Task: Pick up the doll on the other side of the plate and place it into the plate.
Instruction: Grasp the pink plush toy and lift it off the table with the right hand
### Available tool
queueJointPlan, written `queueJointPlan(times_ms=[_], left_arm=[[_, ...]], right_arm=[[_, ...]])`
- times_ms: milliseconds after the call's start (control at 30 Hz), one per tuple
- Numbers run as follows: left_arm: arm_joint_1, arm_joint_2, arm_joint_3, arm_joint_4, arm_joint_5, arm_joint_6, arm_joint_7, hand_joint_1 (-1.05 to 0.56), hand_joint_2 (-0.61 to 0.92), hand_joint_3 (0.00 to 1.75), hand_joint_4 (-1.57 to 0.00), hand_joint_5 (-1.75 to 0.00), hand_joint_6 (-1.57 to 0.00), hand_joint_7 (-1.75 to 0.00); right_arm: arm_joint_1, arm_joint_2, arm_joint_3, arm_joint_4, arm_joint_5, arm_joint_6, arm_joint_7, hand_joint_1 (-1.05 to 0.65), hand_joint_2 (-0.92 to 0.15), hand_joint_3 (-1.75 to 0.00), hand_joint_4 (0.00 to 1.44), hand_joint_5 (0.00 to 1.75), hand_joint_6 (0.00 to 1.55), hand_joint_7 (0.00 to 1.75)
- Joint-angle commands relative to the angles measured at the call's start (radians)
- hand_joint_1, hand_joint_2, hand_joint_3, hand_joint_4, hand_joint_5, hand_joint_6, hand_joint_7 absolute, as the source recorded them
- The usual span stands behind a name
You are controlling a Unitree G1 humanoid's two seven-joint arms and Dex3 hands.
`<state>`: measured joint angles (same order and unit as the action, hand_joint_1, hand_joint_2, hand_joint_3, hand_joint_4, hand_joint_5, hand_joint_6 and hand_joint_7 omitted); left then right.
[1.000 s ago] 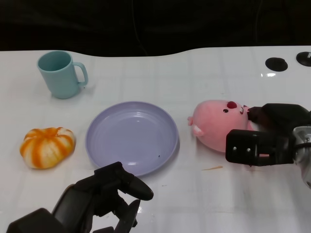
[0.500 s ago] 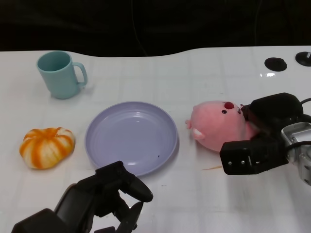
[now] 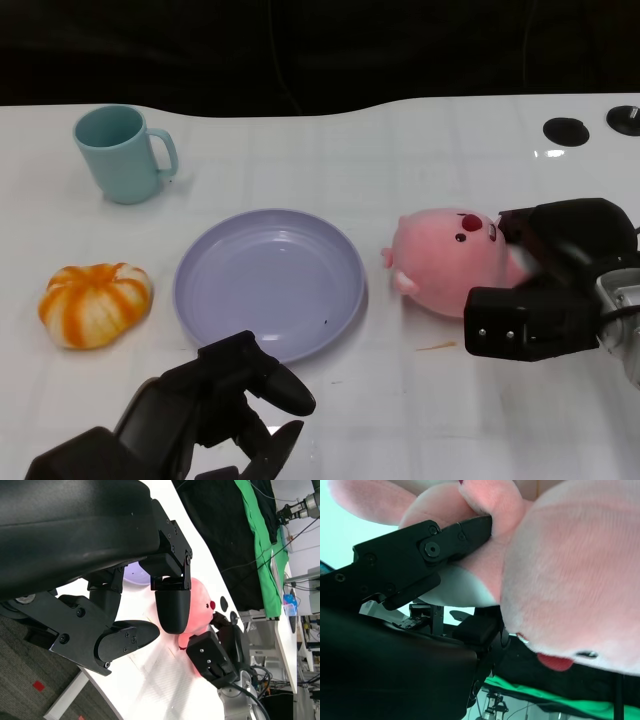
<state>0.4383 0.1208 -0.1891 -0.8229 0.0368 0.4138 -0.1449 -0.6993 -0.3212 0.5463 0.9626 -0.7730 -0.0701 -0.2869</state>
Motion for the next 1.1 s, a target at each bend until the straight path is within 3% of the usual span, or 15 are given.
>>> queueJointPlan(times_ms=[33,67,100,167,233,533,700,800,1000,1100], left_arm=[[-0.005,0.011,0.013,0.009,0.005,-0.017,0.007,-0.19,0.68,0.78,-0.6,-1.74,-0.59,-1.38],[-0.006,0.012,0.014,0.011,0.006,-0.019,0.007,-0.19,0.68,0.78,-0.6,-1.73,-0.59,-1.38],[-0.006,0.013,0.015,0.014,0.006,-0.023,0.006,-0.19,0.68,0.78,-0.6,-1.73,-0.59,-1.38],[-0.004,0.016,0.019,0.021,0.007,-0.036,0.005,-0.17,0.69,0.79,-0.6,-1.73,-0.6,-1.36],[-0.002,0.017,0.024,0.029,0.004,-0.05,0.003,-0.16,0.67,0.84,-0.61,-1.71,-0.61,-1.35],[-0.002,0.025,0.052,0.07,-0.024,-0.094,-0.013,-0.16,0.65,0.9,-0.56,-1.73,-0.62,-1.32],[-0.003,0.034,0.062,0.084,-0.049,-0.098,-0.024,-0.26,0.63,0.9,-0.52,-1.72,-0.62,-1.28],[-0.007,0.038,0.063,0.09,-0.055,-0.101,-0.025,-0.28,0.66,0.81,-0.51,-1.72,-0.62,-1.25],[-0.01,0.029,0.055,0.103,-0.057,-0.111,-0.021,-0.28,0.67,0.8,-0.51,-1.72,-0.64,-1.22],[-0.007,0.025,0.051,0.111,-0.055,-0.126,-0.018,-0.28,0.67,0.79,-0.51,-1.72,-0.66,-1.2]], right_arm=[[0.032,-0.011,-0.041,-0.025,0.037,-0.021,-0.033,-0.21,-0.85,-0.32,0.88,1.75,0.67,1.71],[0.035,-0.013,-0.049,-0.035,0.04,-0.026,-0.044,-0.21,-0.72,-0.58,0.89,1.75,0.66,1.73],[0.039,-0.014,-0.059,-0.047,0.047,-0.032,-0.053,-0.21,-0.66,-0.72,0.9,1.75,0.65,1.74],[0.048,-0.016,-0.078,-0.07,0.058,-0.043,-0.069,-0.2,-0.55,-0.94,0.91,1.75,0.66,1.74],[0.056,-0.016,-0.097,-0.087,0.066,-0.055,-0.087,-0.2,-0.51,-1.01,0.9,1.75,0.67,1.75],[0.076,-0.005,-0.169,-0.17,0.119,-0.035,-0.075,-0.23,-0.54,-0.99,0.92,1.75,0.65,1.75],[0.069,0.01,-0.2,-0.225,0.149,-0.015,-0.046,-0.19,-0.5,-1.06,0.92,1.75,0.67,1.75],[0.053,0.016,-0.203,-0.272,0.153,-0.011,-0.024,-0.21,-0.54,-1.01,0.92,1.75,0.67,1.75],[0.006,0.043,-0.184,-0.322,0.143,-0.05,0.01,-0.21,-0.37,-1.31,0.93,1.75,0.74,1.75],[-0.024,0.069,-0.168,-0.333,0.135,-0.061,0.035,-0.24,-0.42,-1.22,0.93,1.75,0.72,1.75]])
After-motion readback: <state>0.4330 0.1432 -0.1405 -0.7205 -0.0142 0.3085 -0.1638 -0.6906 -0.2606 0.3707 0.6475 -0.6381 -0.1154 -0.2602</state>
